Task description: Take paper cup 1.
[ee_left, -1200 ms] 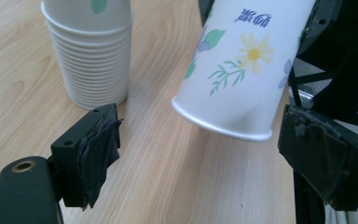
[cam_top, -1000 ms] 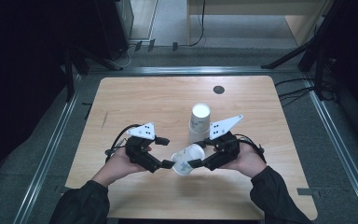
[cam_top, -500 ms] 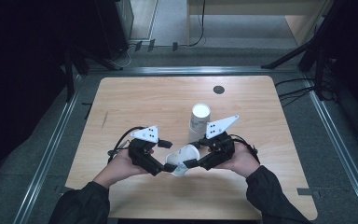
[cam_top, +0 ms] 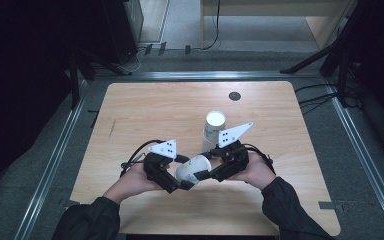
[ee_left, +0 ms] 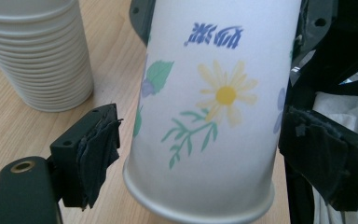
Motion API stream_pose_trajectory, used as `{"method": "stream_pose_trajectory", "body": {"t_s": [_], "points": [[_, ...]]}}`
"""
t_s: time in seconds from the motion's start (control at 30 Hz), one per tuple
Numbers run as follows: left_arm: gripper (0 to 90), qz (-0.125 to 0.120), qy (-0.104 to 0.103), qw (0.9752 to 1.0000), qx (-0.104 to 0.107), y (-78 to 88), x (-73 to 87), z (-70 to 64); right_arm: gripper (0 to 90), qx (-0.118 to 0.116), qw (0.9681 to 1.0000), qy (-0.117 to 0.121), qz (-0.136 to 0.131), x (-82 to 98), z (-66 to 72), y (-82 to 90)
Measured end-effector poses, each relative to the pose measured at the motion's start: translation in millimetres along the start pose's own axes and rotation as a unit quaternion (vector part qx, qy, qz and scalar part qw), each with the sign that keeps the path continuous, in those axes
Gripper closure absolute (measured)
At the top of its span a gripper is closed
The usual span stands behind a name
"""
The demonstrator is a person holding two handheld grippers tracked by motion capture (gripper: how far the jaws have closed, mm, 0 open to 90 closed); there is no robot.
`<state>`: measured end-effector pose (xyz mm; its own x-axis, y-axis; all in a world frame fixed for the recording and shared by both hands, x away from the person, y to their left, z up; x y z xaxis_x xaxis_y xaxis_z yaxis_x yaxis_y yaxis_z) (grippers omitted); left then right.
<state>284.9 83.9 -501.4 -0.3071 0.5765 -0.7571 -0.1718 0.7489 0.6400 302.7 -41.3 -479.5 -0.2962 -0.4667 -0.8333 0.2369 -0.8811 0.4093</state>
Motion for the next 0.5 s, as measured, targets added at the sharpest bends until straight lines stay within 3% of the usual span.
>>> {"method": "stream_pose_trajectory", "body": {"t_s": [0.33, 0.5], "points": [[15.4, 0.010, -0.036, 0.9992, 0.009, -3.3, 3.4, -6.1, 35.4, -0.010, 0.9998, -0.014, 0.009, 2.5, -1.7, -2.9], [21.6, 0.018, -0.051, 0.9985, 0.005, -3.8, 5.7, -5.7, 35.4, -0.014, 0.9997, -0.016, 0.015, 3.8, -1.9, -4.3]]}}
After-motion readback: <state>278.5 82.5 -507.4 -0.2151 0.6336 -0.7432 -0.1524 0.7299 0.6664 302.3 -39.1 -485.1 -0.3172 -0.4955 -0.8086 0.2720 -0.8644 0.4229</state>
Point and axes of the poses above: each handheld gripper's, and its own axes: y roughly backward along the jaws, x roughly out of its underside, z roughly to its left, the point moved 7 cm from there along -y, roughly forward along the jaws, and after that the axes turned 7 degrees about -x, right-handed, at the moved point
